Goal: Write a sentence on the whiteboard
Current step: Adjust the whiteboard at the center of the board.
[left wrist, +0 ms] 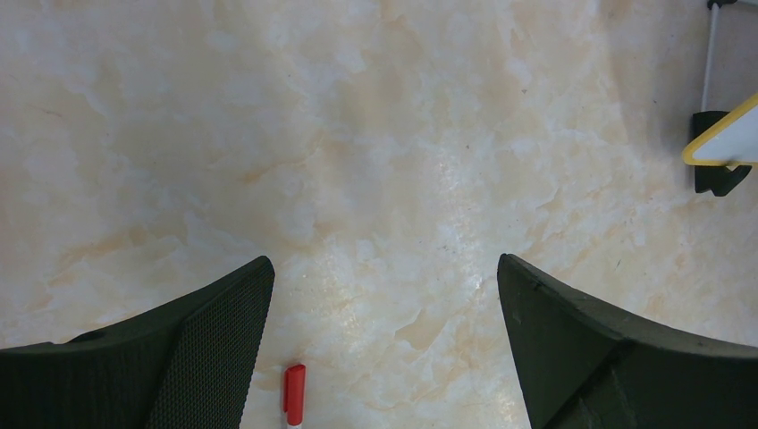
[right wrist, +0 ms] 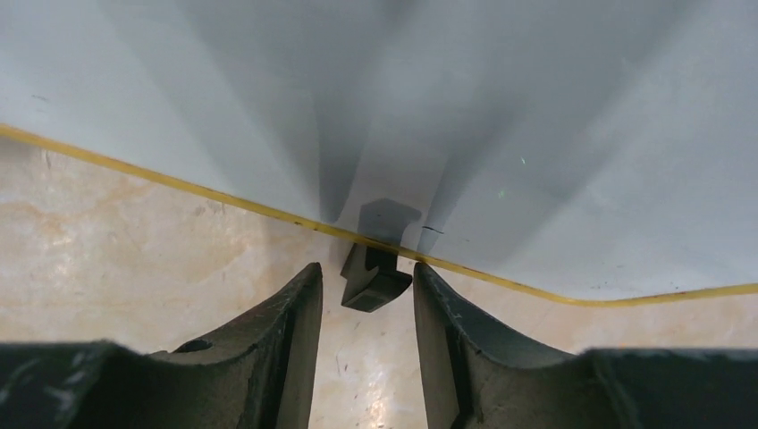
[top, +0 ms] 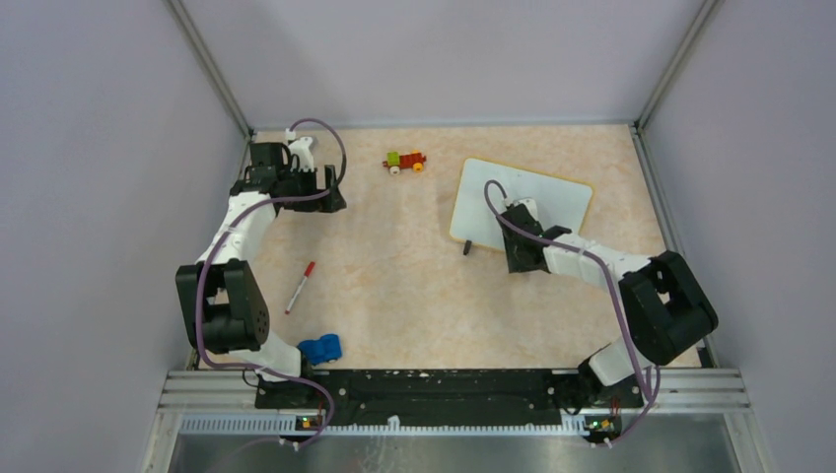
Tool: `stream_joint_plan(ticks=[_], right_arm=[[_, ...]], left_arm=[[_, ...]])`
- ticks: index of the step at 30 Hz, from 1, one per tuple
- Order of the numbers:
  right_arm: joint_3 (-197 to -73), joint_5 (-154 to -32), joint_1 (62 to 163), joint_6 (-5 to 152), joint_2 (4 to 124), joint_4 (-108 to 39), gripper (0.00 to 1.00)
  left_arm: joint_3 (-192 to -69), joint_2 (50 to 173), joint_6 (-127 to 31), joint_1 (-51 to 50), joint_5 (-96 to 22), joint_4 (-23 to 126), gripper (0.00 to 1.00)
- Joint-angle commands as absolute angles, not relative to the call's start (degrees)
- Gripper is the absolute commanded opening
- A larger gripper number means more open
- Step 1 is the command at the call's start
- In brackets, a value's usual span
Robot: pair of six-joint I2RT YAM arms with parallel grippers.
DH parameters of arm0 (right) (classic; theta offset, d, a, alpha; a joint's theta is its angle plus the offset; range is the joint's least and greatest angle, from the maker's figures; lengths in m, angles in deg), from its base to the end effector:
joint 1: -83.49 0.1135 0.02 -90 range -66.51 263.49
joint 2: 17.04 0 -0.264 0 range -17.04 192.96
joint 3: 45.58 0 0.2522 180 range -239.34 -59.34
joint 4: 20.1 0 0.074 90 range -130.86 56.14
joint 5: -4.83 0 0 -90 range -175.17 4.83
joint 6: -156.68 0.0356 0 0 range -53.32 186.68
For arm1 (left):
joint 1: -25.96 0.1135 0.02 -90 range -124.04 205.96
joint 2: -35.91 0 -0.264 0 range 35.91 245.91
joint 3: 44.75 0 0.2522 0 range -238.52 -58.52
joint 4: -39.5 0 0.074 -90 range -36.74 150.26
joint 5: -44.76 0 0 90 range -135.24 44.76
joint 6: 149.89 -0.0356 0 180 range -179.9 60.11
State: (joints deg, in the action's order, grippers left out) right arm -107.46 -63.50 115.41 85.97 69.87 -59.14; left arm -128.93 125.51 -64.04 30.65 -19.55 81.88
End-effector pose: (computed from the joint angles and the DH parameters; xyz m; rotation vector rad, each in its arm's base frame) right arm 0.2456 0.1375 0.1741 -0.1701 2.5659 -0.1878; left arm 0.3406 0.0125 0.2751 0.1947 2.3392 -0.4621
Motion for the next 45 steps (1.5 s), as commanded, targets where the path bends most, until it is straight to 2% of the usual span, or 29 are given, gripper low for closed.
stream_joint_plan(ticks=[1, 7, 13, 17, 24, 35, 45], right_arm=[[-106.5, -59.8, 113.2, 81.9, 69.1, -49.7, 0.41], [-105.6, -61.2, 110.8, 80.5, 69.7, -45.0, 0.38], [-103.1, -63.3, 110.0, 76.9, 69.5, -40.4, 0.08], [-102.7, -66.8, 110.0, 72.6, 69.4, -37.0, 0.00], [-106.1, -73.6, 110.3, 70.0, 69.4, -34.6, 0.00], [-107.9, -79.9, 119.9, 64.0, 71.3, -28.8, 0.00], [-105.9, -89.8, 124.4, 57.6, 71.4, -28.9, 0.00]], left_arm=[[-129.1, 124.5, -63.8, 30.8, -18.5, 80.2, 0.99], [-129.2, 124.4, -64.1, 30.8, -19.0, 80.5, 0.99], [-130.5, 124.6, -64.9, 30.8, -19.9, 82.3, 0.99], [-131.9, 125.0, -65.6, 30.8, -20.1, 84.2, 0.99], [-133.8, 125.3, -66.0, 31.3, -22.4, 87.6, 0.99], [-137.3, 126.7, -70.3, 38.6, -14.2, 93.6, 0.99], [-134.0, 126.0, -86.5, 39.9, -17.9, 102.1, 0.97]])
